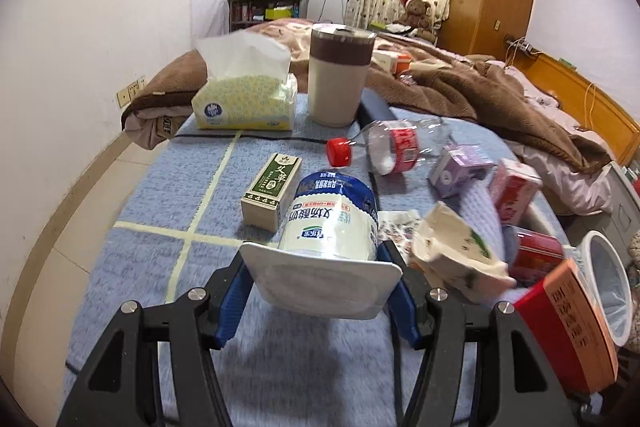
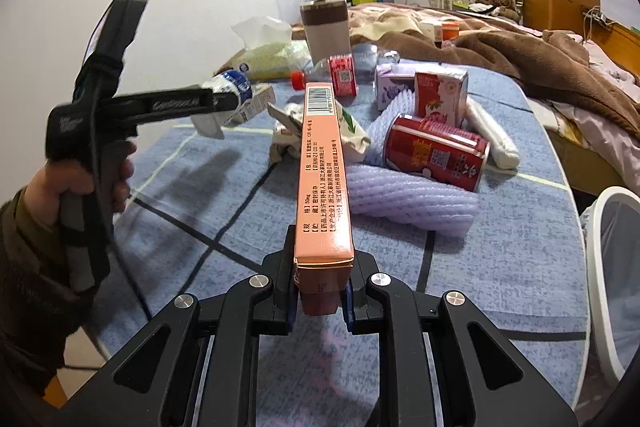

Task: Collect trash
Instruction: 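Close the left gripper on the white yogurt bottle, then carry the red box and yogurt bottle over the wastebasket and open both grippers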

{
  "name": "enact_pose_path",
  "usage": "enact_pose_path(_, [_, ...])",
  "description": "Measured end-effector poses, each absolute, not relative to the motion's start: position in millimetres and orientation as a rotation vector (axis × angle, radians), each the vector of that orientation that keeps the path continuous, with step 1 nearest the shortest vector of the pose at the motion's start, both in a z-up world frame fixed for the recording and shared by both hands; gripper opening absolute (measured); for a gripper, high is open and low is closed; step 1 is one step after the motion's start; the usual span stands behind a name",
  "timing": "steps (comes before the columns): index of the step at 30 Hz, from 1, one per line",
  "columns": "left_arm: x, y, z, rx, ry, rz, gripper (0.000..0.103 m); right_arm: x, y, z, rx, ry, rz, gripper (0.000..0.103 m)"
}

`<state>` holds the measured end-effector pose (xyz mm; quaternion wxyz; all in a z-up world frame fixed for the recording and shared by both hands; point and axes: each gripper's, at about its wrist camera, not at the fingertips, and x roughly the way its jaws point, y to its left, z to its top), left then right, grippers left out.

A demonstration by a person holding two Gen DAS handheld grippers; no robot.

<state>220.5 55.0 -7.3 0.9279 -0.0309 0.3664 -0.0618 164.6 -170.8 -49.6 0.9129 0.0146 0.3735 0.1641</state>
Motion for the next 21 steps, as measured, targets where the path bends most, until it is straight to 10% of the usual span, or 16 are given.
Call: enact_pose_path(21, [125.0,-47.4,47.0,0.041,0.620,-0.380,0.064,114.7,-254.0,-14.4,0.087,0.619,0.109,0.017])
